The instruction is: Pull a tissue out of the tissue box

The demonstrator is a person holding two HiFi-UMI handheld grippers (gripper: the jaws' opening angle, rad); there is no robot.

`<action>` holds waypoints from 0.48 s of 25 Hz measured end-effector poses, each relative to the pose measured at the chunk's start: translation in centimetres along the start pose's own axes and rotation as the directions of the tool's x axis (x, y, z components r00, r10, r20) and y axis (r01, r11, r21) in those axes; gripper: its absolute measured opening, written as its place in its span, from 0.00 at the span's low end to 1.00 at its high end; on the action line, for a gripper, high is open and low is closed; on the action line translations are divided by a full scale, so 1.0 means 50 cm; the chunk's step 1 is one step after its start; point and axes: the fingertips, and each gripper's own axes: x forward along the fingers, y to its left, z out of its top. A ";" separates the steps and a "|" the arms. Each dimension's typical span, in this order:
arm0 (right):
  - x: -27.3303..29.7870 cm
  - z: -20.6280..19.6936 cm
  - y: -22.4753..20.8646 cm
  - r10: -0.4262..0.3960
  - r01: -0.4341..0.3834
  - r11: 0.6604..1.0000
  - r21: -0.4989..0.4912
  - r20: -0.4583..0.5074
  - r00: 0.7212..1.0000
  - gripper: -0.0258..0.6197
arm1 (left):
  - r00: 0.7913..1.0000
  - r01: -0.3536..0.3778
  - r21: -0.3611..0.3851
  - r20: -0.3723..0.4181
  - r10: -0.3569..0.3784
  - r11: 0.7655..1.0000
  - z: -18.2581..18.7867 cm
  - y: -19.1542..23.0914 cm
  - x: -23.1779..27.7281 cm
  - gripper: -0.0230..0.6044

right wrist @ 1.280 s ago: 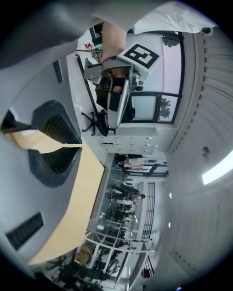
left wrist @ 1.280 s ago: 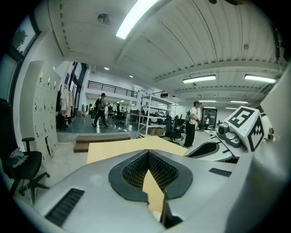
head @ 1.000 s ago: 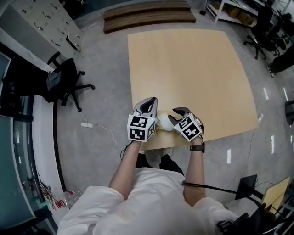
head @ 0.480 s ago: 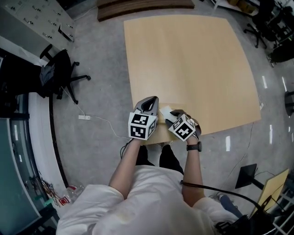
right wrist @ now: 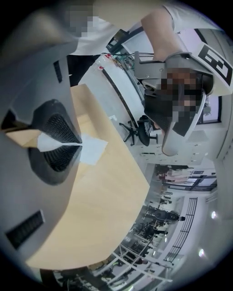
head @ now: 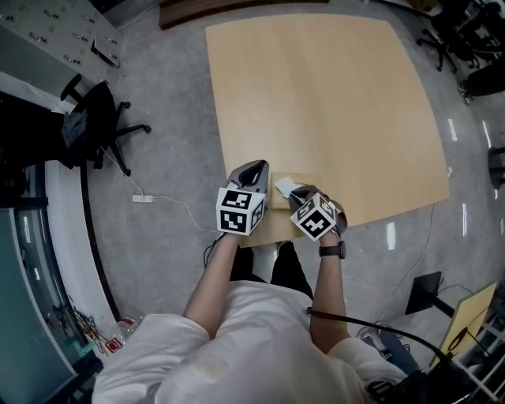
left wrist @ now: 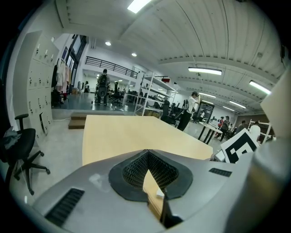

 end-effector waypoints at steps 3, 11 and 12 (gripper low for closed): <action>-0.016 0.020 -0.021 -0.024 0.023 0.999 0.025 0.036 0.999 0.05 | 1.000 0.012 0.011 0.005 -0.012 1.000 0.016 0.002 0.003 0.04; -0.079 0.073 -0.068 -0.086 0.081 0.995 0.053 0.093 0.992 0.05 | 0.996 0.049 0.024 0.069 -0.051 0.998 0.102 0.006 0.006 0.04; -0.091 0.083 -0.077 -0.095 0.086 0.994 0.072 0.125 0.988 0.05 | 0.995 0.055 0.029 0.077 -0.057 0.998 0.113 0.002 0.007 0.04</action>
